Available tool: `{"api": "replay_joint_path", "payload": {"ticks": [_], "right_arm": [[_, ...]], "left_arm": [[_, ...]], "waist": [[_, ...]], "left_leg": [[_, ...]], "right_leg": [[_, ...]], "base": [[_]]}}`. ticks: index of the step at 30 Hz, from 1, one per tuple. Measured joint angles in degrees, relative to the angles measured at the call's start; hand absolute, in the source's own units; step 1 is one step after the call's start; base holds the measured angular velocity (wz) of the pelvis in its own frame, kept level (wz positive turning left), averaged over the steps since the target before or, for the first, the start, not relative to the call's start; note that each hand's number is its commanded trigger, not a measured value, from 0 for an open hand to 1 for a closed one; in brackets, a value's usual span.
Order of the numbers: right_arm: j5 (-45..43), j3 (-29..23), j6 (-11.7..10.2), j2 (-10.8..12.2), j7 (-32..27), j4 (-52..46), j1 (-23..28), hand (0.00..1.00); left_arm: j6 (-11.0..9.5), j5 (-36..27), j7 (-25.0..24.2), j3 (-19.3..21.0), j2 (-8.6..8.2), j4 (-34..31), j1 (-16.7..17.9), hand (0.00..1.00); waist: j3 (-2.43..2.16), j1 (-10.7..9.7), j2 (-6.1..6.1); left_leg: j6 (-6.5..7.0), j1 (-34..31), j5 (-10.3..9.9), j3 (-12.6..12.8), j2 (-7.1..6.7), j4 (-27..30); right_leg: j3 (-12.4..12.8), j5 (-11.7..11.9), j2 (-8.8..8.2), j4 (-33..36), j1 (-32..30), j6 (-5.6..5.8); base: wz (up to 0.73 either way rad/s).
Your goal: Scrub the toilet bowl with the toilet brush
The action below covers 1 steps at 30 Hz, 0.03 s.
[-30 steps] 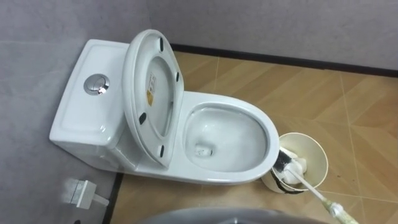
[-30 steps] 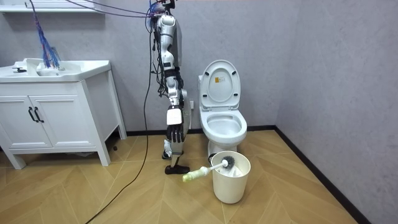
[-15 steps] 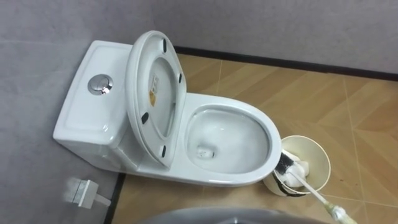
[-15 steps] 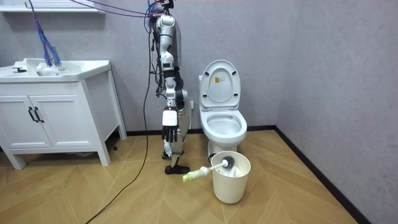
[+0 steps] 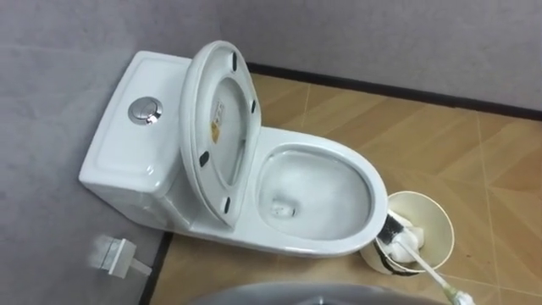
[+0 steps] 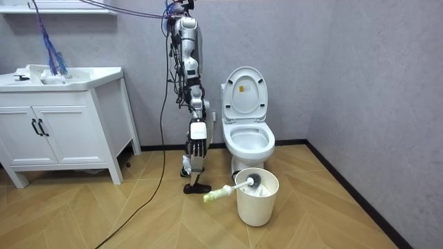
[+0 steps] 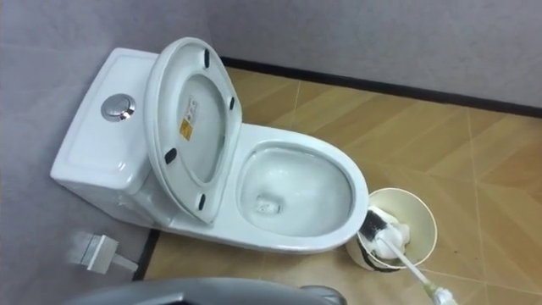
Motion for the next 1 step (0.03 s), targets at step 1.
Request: {"api": "replay_joint_path", "payload": {"ticks": [1], "right_arm": [[-0.4, 0.6, 0.2, 0.0, 0.3, -0.1, 0.0, 0.0]], "left_arm": [[0.2, 0.0, -0.5, 0.0, 0.01, 0.0, -0.3, 0.0]], "waist": [[0.01, 0.0, -0.11]], "left_leg": [[0.0, 0.0, 0.0, 0.0, 0.0, 0.0]], "right_leg": [[0.0, -0.1, 0.0, 0.0, 0.0, 0.0]], "base": [[0.0]]}}
